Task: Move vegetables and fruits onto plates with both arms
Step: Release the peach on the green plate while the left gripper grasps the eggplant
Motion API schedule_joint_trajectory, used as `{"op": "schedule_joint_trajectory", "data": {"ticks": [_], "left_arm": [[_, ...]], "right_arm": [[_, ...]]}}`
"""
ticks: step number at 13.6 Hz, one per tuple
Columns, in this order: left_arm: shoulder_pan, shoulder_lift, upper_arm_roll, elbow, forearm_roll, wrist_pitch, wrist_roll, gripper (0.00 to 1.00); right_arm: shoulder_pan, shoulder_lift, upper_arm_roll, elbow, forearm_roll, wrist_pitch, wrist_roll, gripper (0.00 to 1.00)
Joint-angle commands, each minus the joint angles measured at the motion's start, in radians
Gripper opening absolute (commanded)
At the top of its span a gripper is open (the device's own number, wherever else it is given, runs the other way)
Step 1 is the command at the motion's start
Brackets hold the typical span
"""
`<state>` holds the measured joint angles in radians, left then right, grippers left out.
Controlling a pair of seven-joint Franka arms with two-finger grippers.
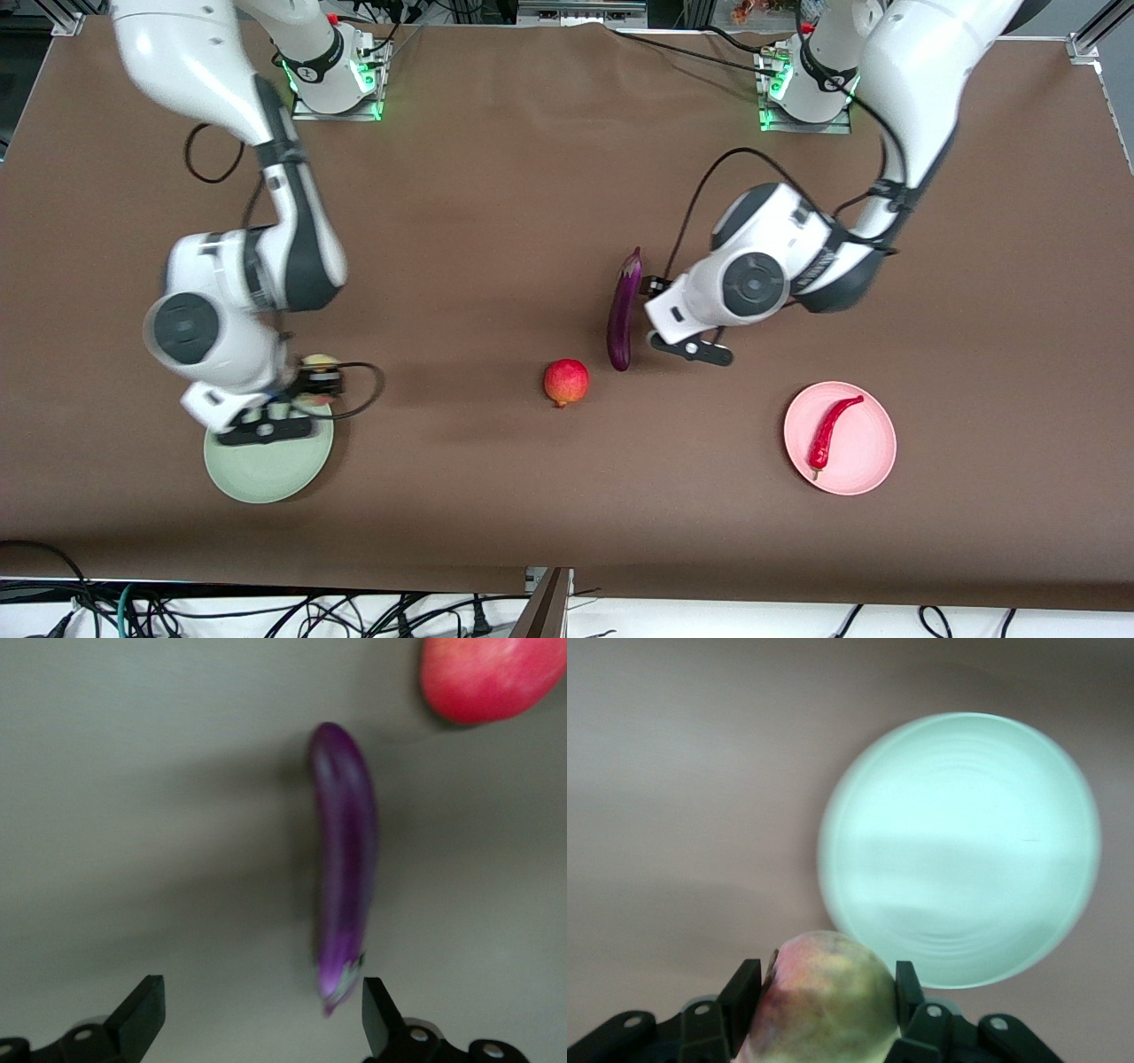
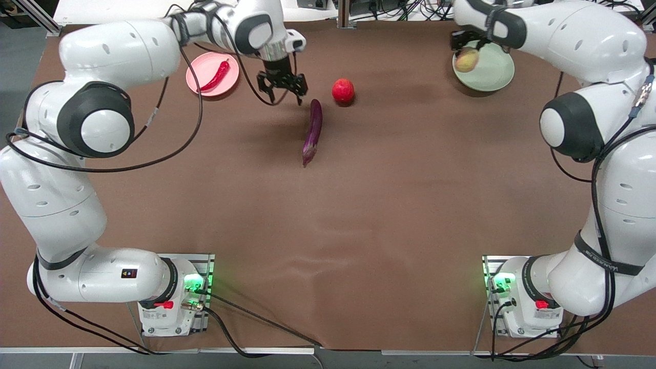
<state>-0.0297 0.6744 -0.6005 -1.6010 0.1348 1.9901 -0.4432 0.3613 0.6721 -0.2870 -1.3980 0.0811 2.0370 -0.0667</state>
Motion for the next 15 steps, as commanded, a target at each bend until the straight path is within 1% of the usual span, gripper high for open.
{"op": "schedule_joint_trajectory", "data": {"ticks": [1, 2, 3, 4, 5, 6, 7, 8, 9, 10, 11, 12, 14, 15], "left_arm": [[-0.036, 0.016, 0.008, -0.134, -0.006, 0.252, -0.092, 0.97], [-0.059, 0.036, 0.013, -0.170, -0.004, 0.348, -0.110, 0.95], [-0.087, 0.043, 0.039, -0.195, 0.017, 0.414, -0.124, 0.93], [-0.125, 0.045, 0.074, -0.206, 0.060, 0.442, -0.130, 0.84], [-0.156, 0.053, 0.102, -0.205, 0.084, 0.447, -0.140, 0.72], [-0.170, 0.054, 0.114, -0.201, 0.088, 0.447, -0.150, 0.50], [-0.170, 0.054, 0.114, -0.200, 0.088, 0.447, -0.161, 0.30], [-0.167, 0.053, 0.114, -0.200, 0.088, 0.444, -0.161, 0.16], [-0.159, 0.045, 0.114, -0.200, 0.089, 0.434, -0.158, 0.07], [-0.154, 0.033, 0.114, -0.200, 0.089, 0.427, -0.155, 0.02], [-0.145, 0.021, 0.114, -0.195, 0.089, 0.397, -0.155, 0.02], [-0.124, -0.001, 0.114, -0.186, 0.089, 0.353, -0.152, 0.02], [-0.067, -0.064, 0.114, -0.151, 0.091, 0.246, -0.109, 0.02], [-0.027, -0.091, 0.116, -0.119, 0.091, 0.180, -0.044, 0.06]], "right_arm": [[-0.079, 0.035, 0.009, -0.006, 0.005, 0.056, -0.125, 0.23], [-0.096, 0.052, 0.009, -0.006, 0.006, 0.110, -0.164, 0.23], [-0.110, 0.072, 0.009, -0.006, 0.009, 0.162, -0.177, 0.23], [-0.117, 0.092, 0.012, -0.006, 0.009, 0.202, -0.179, 0.23], [-0.120, 0.109, 0.014, -0.007, 0.009, 0.239, -0.179, 0.23], [-0.122, 0.119, 0.014, -0.010, 0.009, 0.268, -0.179, 0.24], [-0.124, 0.129, 0.014, -0.012, 0.009, 0.288, -0.179, 0.24], [-0.131, 0.138, 0.014, -0.013, 0.012, 0.307, -0.180, 0.24], [-0.133, 0.148, 0.014, -0.013, 0.020, 0.324, -0.191, 0.25], [-0.136, 0.162, 0.015, -0.013, 0.025, 0.351, -0.209, 0.35], [-0.146, 0.167, 0.015, -0.013, 0.026, 0.380, -0.234, 0.79], [-0.154, 0.165, 0.019, -0.012, 0.028, 0.390, -0.238, 1.00], [-0.160, 0.135, 0.061, -0.009, 0.057, 0.368, -0.240, 1.00], [-0.154, 0.101, 0.081, -0.006, 0.075, 0.326, -0.237, 1.00]]}}
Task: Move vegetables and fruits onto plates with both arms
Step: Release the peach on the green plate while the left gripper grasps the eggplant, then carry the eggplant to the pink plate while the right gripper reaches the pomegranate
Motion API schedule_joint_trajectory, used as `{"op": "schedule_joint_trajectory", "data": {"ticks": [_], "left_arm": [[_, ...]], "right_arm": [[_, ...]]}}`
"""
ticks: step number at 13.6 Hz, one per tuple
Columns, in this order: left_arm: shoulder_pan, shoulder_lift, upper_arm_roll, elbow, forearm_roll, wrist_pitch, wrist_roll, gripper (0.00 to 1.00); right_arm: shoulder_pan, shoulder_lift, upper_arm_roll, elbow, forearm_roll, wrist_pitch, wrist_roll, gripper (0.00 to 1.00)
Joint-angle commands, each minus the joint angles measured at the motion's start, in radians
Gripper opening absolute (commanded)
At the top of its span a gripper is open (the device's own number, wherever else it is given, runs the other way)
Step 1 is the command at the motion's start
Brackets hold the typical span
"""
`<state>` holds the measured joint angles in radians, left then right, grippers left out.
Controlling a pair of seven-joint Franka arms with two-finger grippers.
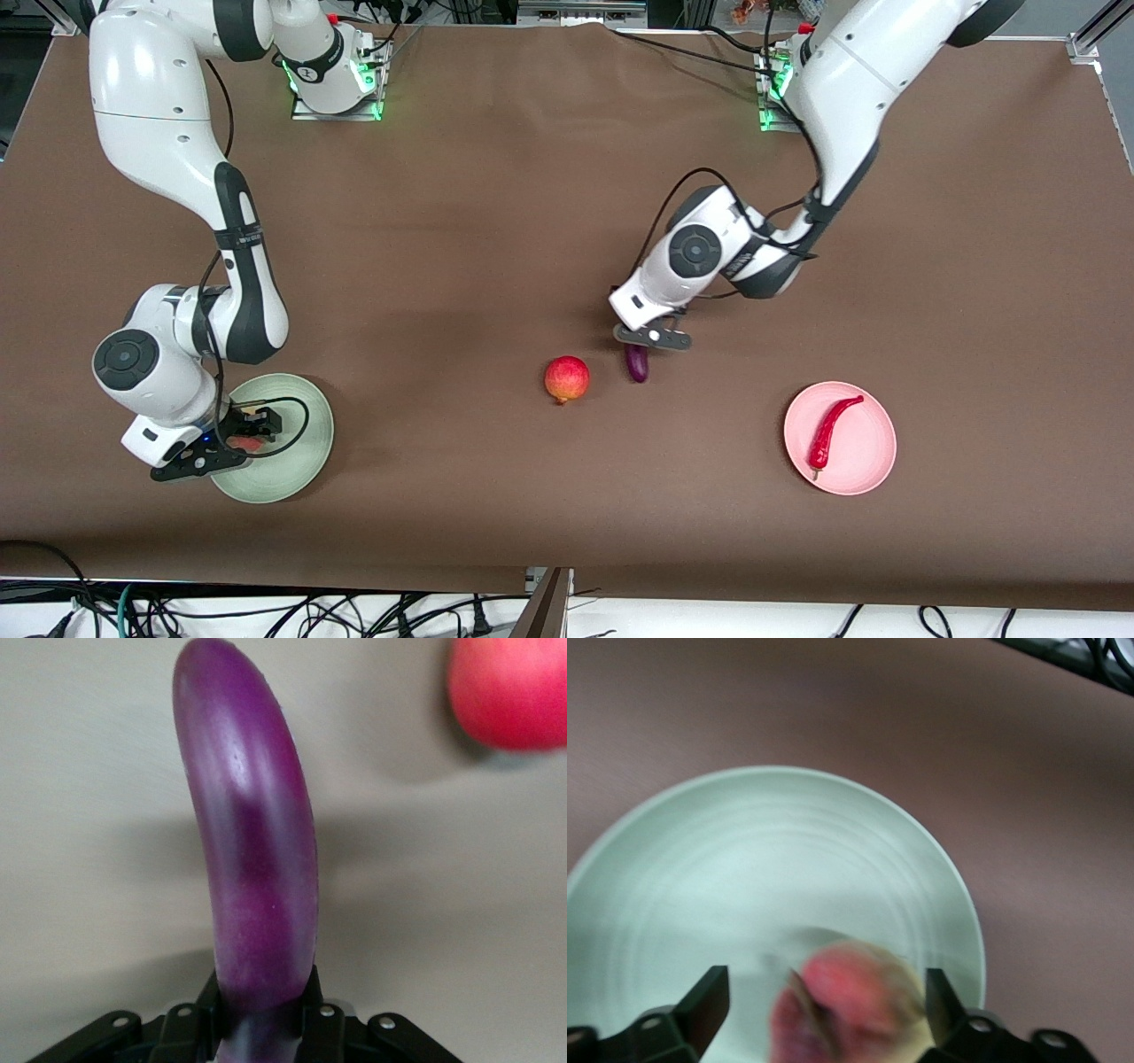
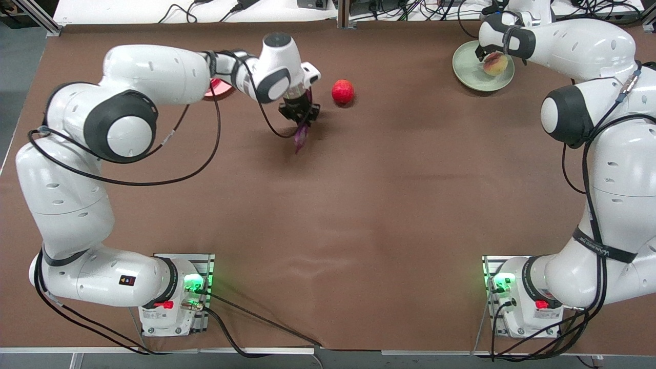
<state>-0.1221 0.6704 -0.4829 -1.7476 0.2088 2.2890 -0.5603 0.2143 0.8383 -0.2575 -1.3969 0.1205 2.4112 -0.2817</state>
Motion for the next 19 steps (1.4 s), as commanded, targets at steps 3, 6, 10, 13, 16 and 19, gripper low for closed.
{"op": "schedule_joint_trajectory", "data": {"ticks": [3, 6, 10, 13, 16, 19], "left_arm": [[0.204, -0.092, 0.004, 0.126, 0.023, -0.236, 0.287, 0.07], [0.320, -0.065, 0.024, 0.200, 0.141, -0.235, 0.440, 0.07], [0.381, -0.002, 0.049, 0.214, 0.241, -0.227, 0.504, 0.07], [0.389, 0.046, 0.067, 0.214, 0.239, -0.152, 0.504, 0.08], [0.392, 0.057, 0.078, 0.217, 0.242, -0.141, 0.504, 0.08], [0.391, 0.106, 0.079, 0.264, 0.241, -0.141, 0.504, 0.10]], "right_arm": [[0.026, -0.097, 0.125, 0.070, 0.105, -0.129, 0.083, 1.00], [0.112, -0.096, 0.162, 0.079, 0.111, -0.113, 0.331, 1.00], [0.310, -0.045, 0.169, 0.079, 0.099, 0.070, 0.675, 1.00], [0.388, 0.007, 0.170, 0.079, 0.102, 0.169, 0.736, 1.00], [0.453, 0.059, 0.162, 0.082, 0.097, 0.249, 0.782, 1.00], [0.479, 0.067, 0.159, 0.084, 0.077, 0.250, 0.792, 1.00]]}}
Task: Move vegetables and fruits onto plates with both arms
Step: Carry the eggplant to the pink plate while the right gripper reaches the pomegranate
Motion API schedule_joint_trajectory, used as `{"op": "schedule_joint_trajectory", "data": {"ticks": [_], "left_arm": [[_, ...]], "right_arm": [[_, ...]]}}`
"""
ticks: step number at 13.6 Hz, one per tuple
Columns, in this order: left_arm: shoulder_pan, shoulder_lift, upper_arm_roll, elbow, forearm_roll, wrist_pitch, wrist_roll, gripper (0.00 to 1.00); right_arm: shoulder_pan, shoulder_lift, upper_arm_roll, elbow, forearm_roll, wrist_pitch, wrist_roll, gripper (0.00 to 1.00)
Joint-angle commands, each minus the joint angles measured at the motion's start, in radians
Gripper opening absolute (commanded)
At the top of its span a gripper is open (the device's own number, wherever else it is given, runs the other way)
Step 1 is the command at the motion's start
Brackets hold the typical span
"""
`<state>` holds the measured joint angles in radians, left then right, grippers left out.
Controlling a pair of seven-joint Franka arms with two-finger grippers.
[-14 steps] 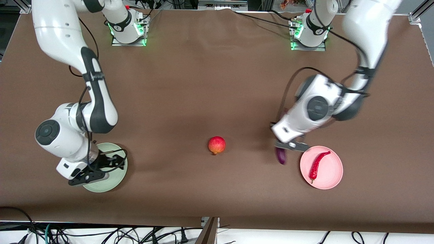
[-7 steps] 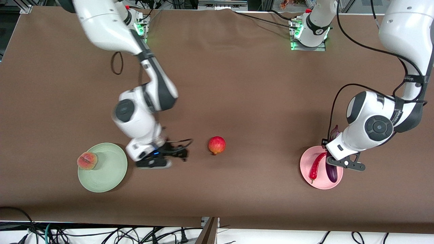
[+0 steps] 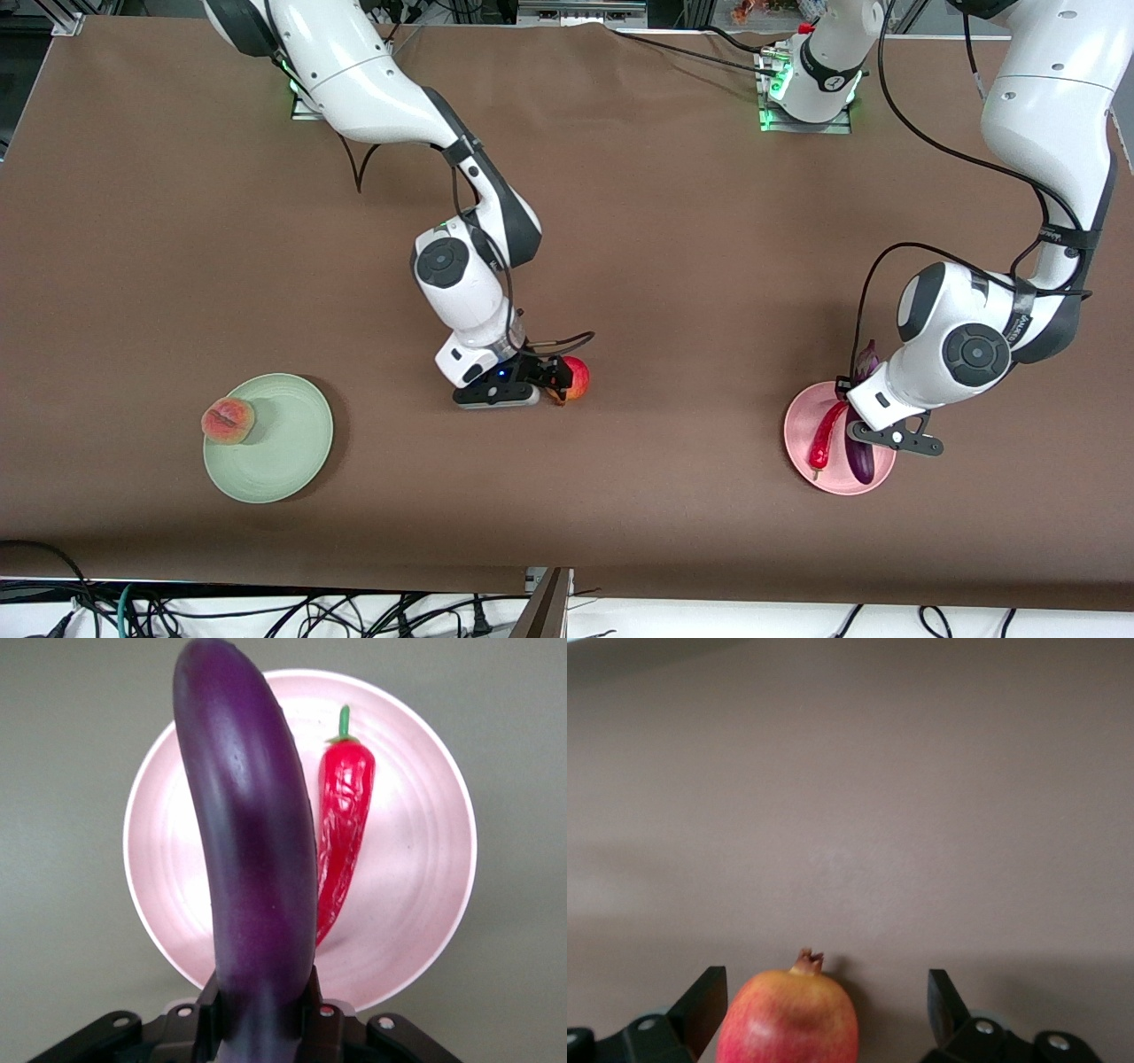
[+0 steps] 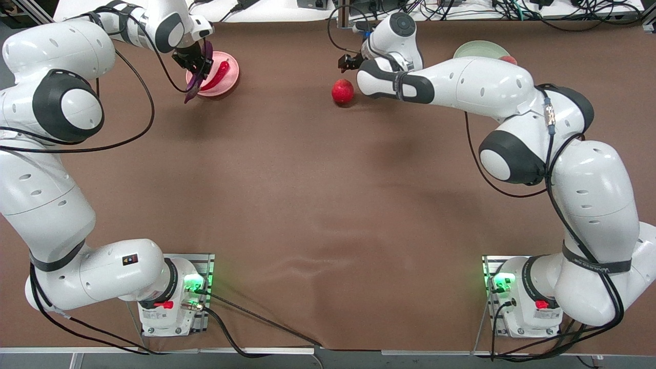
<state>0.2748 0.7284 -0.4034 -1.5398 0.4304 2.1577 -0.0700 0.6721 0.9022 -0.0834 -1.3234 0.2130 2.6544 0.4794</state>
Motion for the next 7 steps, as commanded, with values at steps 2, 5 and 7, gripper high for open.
{"op": "schedule_joint_trajectory", "data": {"ticks": [2, 5, 7], "left_arm": [[-0.031, 0.075, 0.009, 0.085, 0.024, -0.010, 0.010, 0.12], [-0.042, 0.094, 0.037, 0.118, 0.022, -0.010, 0.012, 0.21], [-0.043, 0.098, 0.043, 0.127, 0.019, -0.010, 0.010, 0.86]], "right_arm": [[0.041, 0.024, -0.016, 0.027, -0.018, 0.009, 0.044, 1.00], [0.096, 0.081, -0.073, 0.075, -0.020, 0.009, 0.077, 1.00], [0.124, 0.109, -0.104, 0.093, -0.020, 0.018, 0.102, 1.00]]}}
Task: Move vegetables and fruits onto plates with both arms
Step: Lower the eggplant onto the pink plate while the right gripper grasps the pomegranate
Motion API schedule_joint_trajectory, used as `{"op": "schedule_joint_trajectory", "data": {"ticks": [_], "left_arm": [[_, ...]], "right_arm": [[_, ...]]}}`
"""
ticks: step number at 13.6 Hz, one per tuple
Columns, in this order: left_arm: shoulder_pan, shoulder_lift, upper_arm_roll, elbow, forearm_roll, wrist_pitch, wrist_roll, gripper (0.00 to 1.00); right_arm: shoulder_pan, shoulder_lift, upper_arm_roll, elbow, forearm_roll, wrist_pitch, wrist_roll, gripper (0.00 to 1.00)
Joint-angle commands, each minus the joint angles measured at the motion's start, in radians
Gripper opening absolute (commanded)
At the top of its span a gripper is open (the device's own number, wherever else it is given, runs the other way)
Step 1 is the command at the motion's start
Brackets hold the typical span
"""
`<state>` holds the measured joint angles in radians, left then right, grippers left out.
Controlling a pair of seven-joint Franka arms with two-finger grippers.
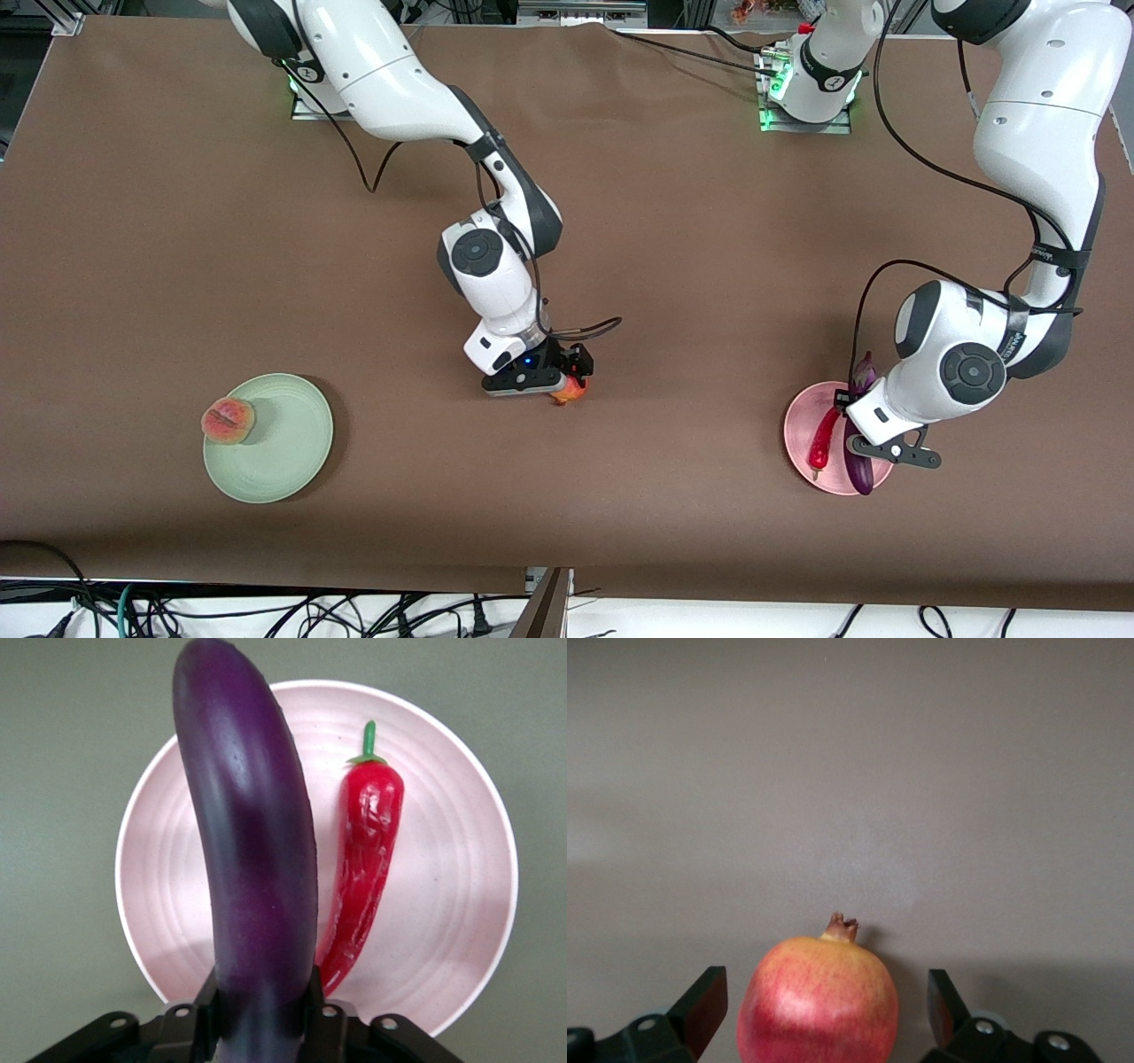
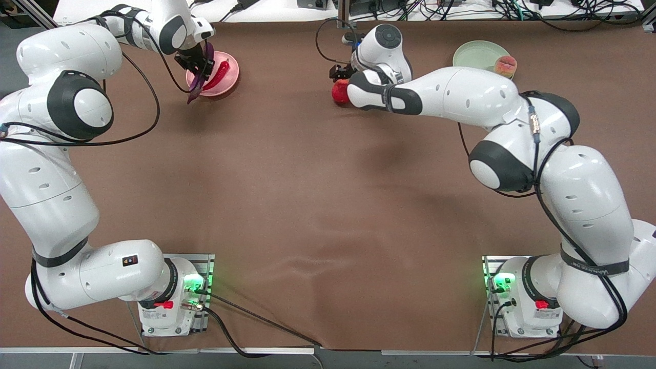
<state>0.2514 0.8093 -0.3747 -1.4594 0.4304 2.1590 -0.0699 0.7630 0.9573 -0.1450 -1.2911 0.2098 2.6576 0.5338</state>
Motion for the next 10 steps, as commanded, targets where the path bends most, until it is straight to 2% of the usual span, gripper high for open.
{"op": "schedule_joint_trajectory", "data": {"ticks": [1, 3, 4, 5, 6, 7, 10], "left_arm": [[-0.020, 0.015, 0.013, 0.047, 0.018, -0.011, 0.010, 1.00], [-0.020, 0.005, 0.011, 0.048, 0.016, -0.016, 0.009, 1.00], [-0.020, -0.004, 0.007, 0.051, 0.016, -0.024, 0.009, 1.00], [-0.018, -0.021, 0.005, 0.059, 0.019, -0.028, 0.009, 1.00], [-0.015, -0.034, -0.003, 0.060, 0.011, -0.050, 0.009, 1.00], [-0.015, -0.070, -0.007, 0.060, 0.010, -0.079, 0.007, 1.00], [-0.009, -0.203, -0.023, 0.057, 0.008, -0.198, 0.013, 1.00]], "right_arm": [[0.038, 0.058, -0.044, 0.062, -0.017, 0.025, 0.049, 1.00], [0.038, 0.064, -0.044, 0.062, -0.017, 0.039, 0.051, 1.00], [0.038, 0.070, -0.044, 0.062, -0.017, 0.056, 0.051, 0.95], [0.038, 0.075, -0.044, 0.062, -0.017, 0.073, 0.051, 0.58], [0.036, 0.077, -0.044, 0.062, -0.017, 0.074, 0.048, 0.32], [0.032, 0.075, -0.044, 0.062, -0.017, 0.074, 0.041, 0.24], [0.027, 0.052, -0.077, 0.062, -0.029, 0.041, 0.026, 0.23]]}}
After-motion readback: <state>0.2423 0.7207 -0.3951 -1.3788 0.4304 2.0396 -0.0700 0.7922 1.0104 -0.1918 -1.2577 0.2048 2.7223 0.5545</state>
